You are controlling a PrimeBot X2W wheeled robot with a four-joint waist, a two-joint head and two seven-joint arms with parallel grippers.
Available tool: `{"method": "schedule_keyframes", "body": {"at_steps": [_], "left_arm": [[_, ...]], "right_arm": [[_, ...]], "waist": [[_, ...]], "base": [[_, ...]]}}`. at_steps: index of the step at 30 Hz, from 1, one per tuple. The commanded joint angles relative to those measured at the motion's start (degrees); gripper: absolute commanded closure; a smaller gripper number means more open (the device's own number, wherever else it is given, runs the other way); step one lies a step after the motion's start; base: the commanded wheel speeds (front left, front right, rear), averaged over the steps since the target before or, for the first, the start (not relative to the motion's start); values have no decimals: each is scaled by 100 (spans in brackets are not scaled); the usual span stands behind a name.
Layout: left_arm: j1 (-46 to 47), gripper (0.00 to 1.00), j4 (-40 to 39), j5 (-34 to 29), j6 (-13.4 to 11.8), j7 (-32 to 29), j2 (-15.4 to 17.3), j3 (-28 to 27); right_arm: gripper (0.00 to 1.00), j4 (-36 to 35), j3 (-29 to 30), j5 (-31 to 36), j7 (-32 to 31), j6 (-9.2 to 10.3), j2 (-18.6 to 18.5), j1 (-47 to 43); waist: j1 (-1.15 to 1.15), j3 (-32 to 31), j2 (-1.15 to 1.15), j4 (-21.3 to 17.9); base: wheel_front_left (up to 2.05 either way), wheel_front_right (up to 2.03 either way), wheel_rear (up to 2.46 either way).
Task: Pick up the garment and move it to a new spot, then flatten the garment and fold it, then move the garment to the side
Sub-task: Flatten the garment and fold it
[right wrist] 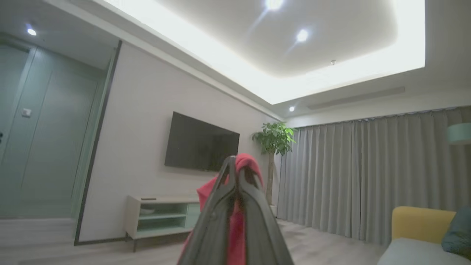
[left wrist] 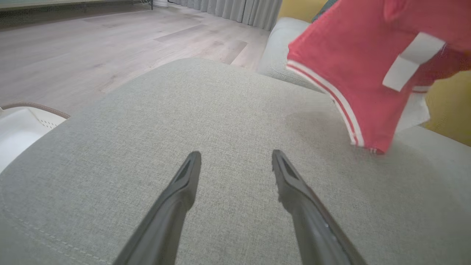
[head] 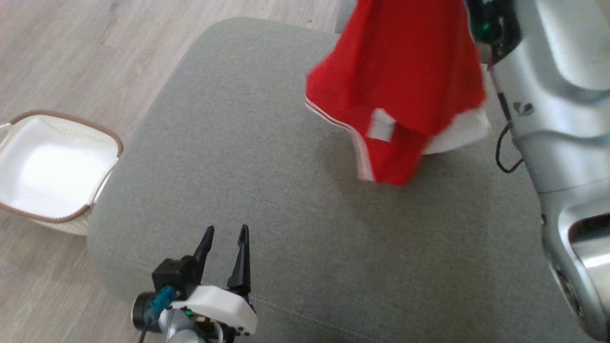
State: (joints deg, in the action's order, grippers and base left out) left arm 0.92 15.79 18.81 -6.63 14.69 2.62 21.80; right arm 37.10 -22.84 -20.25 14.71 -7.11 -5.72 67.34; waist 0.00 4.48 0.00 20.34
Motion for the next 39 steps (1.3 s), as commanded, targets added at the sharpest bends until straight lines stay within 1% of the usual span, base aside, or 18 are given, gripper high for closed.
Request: {"method": "schedule_keyframes", "body": {"at_steps": [1, 4, 6, 8, 10, 15, 16, 17, 19, 21, 24, 25, 26, 29, 33, 36, 39], "left_arm": [[119, 0, -184, 18, -20, 31, 26, -184], [108, 0, -194, -12, -12, 31, 26, -230], [131, 0, -201, -28, -6, 31, 26, -255], [167, 0, -215, -39, -2, 31, 26, -270], [231, 0, -229, -48, 7, 31, 26, -263], [439, 0, -246, -68, 23, 31, 26, -207], [472, 0, -242, -83, 33, 31, 26, -192], [494, 0, -241, -88, 38, 31, 26, -186], [522, 0, -237, -111, 45, 31, 26, -186], [521, 0, -230, -131, 42, 31, 26, -206], [502, 0, -211, -156, 46, 31, 26, -253], [502, 0, -211, -156, 46, 31, 26, -253], [495, 0, -207, -159, 47, 31, 26, -264], [497, 0, -198, -158, 50, 31, 26, -255], [548, 0, -201, -137, 54, 31, 26, -209], [596, 0, -212, -121, 67, 31, 26, -150], [617, 0, -227, -104, 70, 31, 26, -115]], "right_arm": [[100, -351, 196, -76, 29, -37, 70, 227], [100, -565, 654, -17, 29, -37, -101, 129], [100, -404, 1084, 84, 29, -37, -275, -20], [100, -40, 1430, 245, 29, -37, -470, -211], [100, 443, 1612, 399, 29, -37, -671, -457], [100, 1390, 2113, 887, 29, -37, -1220, -1224], [53, 1599, 2267, 1010, 29, -37, -1313, -1392], [0, 1833, 2465, 1076, 29, -37, -1362, -1550], [0, 2003, 2679, 1326, 29, -37, -1416, -1808], [0, 2029, 2900, 1424, 29, -37, -1334, -2041], [0, 1820, 2922, 1607, 29, -37, -1127, -2397], [0, 1820, 2922, 1607, 29, -37, -1127, -2397], [0, 1717, 2841, 1663, 29, -37, -1027, -2525], [0, 1390, 2501, 1661, 29, -37, -673, -2873], [0, 1091, 1715, 1492, 29, -37, -246, -3153], [0, 1033, 1114, 1264, 29, -37, -48, -3166], [0, 1182, 655, 1055, 29, -37, 67, -3057]], "waist": [[0, 0, 0, -79], [0, 18, 0, -275], [0, 41, 0, -424], [0, 97, 0, -570], [0, 178, 0, -685], [0, 415, 0, -823], [0, 448, 0, -830], [0, 471, 0, -833], [0, 520, 0, -850], [0, 557, 0, -886], [0, 583, 0, -961], [0, 583, 0, -961], [0, 587, 0, -985], [0, 594, 0, -1036], [0, 612, 0, -1054], [0, 630, 0, -989], [0, 630, 0, -872]], "base": [[0, 0, 0], [0, 0, 0], [0, 0, 0], [0, 0, 0], [0, 0, 0], [0, 0, 0], [0, 0, 0], [0, 0, 0], [0, 0, 0], [0, 0, 0], [0, 0, 0], [0, 0, 0], [0, 0, 0], [0, 0, 0], [0, 0, 0], [0, 0, 0], [0, 0, 0]]}}
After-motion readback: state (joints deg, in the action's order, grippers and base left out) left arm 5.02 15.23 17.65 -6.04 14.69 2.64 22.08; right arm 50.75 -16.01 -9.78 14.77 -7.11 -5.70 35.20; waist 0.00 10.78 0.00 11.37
